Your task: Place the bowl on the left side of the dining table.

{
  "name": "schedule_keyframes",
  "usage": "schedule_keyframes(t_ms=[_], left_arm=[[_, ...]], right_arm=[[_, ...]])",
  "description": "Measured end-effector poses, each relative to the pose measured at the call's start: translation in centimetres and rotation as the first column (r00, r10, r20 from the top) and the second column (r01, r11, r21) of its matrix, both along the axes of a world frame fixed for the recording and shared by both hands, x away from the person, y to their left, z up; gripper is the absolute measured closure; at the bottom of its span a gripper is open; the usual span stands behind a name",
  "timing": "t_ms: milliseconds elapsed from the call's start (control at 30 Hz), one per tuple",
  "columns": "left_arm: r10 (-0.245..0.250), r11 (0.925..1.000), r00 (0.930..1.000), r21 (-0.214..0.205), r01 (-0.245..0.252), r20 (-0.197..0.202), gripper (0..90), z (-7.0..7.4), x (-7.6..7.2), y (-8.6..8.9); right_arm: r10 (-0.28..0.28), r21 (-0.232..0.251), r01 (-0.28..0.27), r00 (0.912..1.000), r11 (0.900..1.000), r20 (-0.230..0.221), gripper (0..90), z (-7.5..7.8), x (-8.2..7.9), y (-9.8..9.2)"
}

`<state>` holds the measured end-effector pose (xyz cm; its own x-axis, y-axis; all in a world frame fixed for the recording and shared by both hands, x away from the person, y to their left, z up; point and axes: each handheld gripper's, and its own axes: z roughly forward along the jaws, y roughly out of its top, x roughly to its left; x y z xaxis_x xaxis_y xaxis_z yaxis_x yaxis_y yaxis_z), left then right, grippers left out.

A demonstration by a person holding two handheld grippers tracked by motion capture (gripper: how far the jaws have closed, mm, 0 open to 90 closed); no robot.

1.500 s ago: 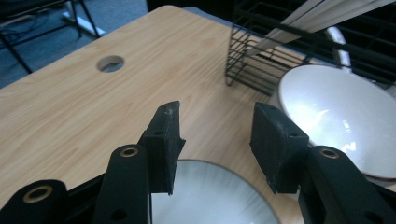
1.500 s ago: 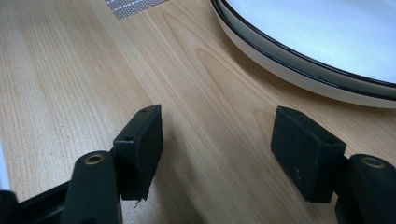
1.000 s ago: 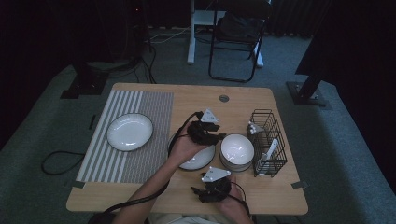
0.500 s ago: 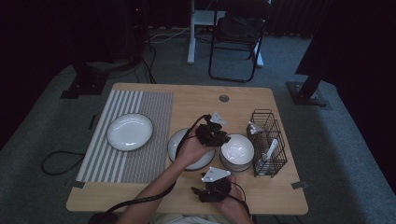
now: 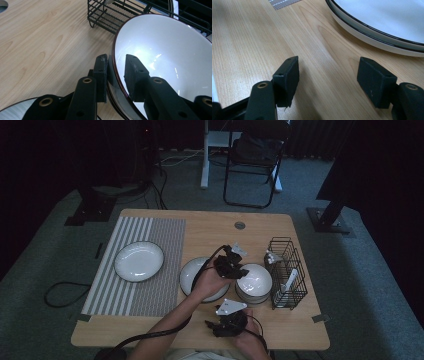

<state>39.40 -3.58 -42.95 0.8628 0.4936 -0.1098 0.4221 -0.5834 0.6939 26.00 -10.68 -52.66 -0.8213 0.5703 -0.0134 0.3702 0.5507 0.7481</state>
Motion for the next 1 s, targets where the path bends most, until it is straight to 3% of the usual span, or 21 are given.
schedule_keyframes(t_ms=[333,733,1000], left_arm=[[0.010,0.9999,0.9997,-0.008,-0.010,-0.022,73.2,-0.15,0.15,-0.06],[0.041,0.9991,0.9991,0.006,-0.041,-0.013,80.2,-0.18,0.08,-0.20],[0.058,0.9980,0.9974,-0.020,-0.059,-0.043,82.9,-0.33,0.38,-0.34]], right_arm=[[-0.002,0.000,0.002,1.0000,1.0000,-0.002,33.7,0.00,-0.03,0.01],[-0.003,0.000,0.003,1.0000,1.0000,-0.003,33.7,0.00,-0.05,0.01],[-0.004,0.000,0.004,1.0000,1.0000,-0.004,33.8,0.01,-0.07,0.01]])
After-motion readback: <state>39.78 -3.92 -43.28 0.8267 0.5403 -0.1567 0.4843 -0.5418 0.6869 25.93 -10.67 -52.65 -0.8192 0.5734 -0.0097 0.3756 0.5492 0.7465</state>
